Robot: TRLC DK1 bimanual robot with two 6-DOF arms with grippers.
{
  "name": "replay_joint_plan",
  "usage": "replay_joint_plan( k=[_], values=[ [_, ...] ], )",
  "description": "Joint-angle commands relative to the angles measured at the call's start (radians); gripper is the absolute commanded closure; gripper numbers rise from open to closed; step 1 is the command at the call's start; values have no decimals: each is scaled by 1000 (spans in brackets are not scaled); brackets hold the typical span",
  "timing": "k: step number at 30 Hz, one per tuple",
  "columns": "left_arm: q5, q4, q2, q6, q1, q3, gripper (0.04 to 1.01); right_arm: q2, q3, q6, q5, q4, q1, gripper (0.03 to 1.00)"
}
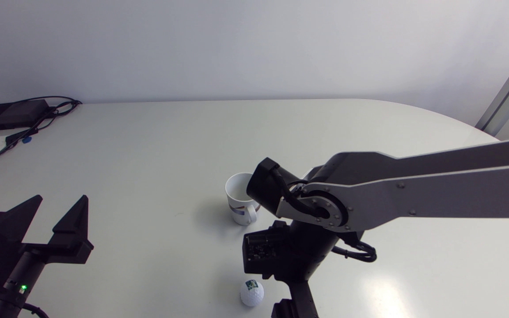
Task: Pick up the white golf ball from the table and place it into the cup.
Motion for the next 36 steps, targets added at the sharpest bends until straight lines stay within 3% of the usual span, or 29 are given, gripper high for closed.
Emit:
replay_joint_plan(
  k=[1,24,36],
  values=[
    [6,-9,-15,-13,-9,-15,51,37,22,-18,11,-17,15,64],
    [6,-9,-15,-12,-9,-15,51,137,103,57,110,4,52,64],
    [6,-9,-15,-12,-9,-15,51,162,117,77,129,29,68,64]
  ],
)
